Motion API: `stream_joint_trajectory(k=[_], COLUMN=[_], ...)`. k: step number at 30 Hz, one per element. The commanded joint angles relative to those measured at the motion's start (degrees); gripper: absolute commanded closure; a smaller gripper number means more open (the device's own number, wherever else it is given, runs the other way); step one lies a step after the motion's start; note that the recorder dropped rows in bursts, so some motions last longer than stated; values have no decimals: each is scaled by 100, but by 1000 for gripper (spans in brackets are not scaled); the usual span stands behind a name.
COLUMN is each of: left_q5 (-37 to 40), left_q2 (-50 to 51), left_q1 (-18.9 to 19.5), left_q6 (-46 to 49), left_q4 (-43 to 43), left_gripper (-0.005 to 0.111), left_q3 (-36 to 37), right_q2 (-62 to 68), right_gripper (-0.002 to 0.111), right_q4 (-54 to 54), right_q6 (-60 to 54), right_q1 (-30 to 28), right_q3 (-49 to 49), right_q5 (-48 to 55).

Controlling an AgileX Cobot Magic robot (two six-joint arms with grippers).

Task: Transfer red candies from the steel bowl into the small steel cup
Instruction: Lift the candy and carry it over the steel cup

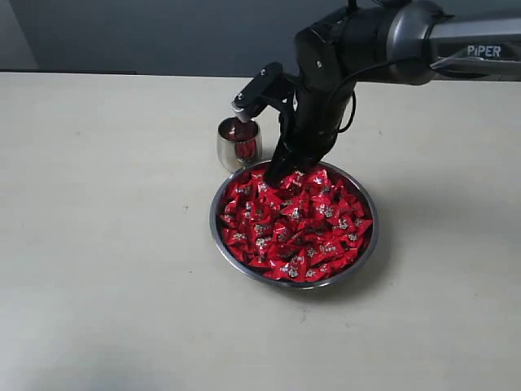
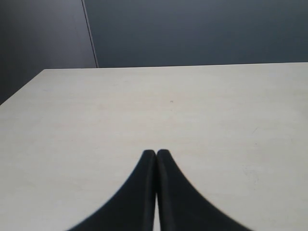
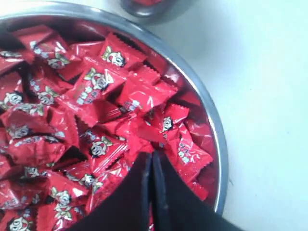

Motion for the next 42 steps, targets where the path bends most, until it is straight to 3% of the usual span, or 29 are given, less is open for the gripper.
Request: stream_joint_trajectory(k=[1, 12, 19, 28, 38, 42], left_q5=[-10, -10, -10, -10, -10, -10], left_q2=[-26, -26, -26, -26, -26, -26], left_q1=[-31, -31, -31, -31, -31, -31], left_q6=[-15, -15, -15, -15, -15, -15], left_q4=[33, 33, 33, 33, 33, 33], left_gripper=[106, 106, 106, 106, 106, 106], left_q3=[22, 22, 22, 22, 22, 22], right_q2=[-141, -353, -343, -44, 1275, 1360], right_gripper=[109, 109, 109, 109, 109, 109], right_q4=[-157, -304, -304, 184, 635, 814], right_q6=[137, 256, 297, 305, 237, 237], right_q1=[-19, -19, -19, -19, -19, -19], right_q3=[-34, -74, -609, -1385, -3233, -3409], right_q5=[-35, -121, -94, -1143, 170, 270])
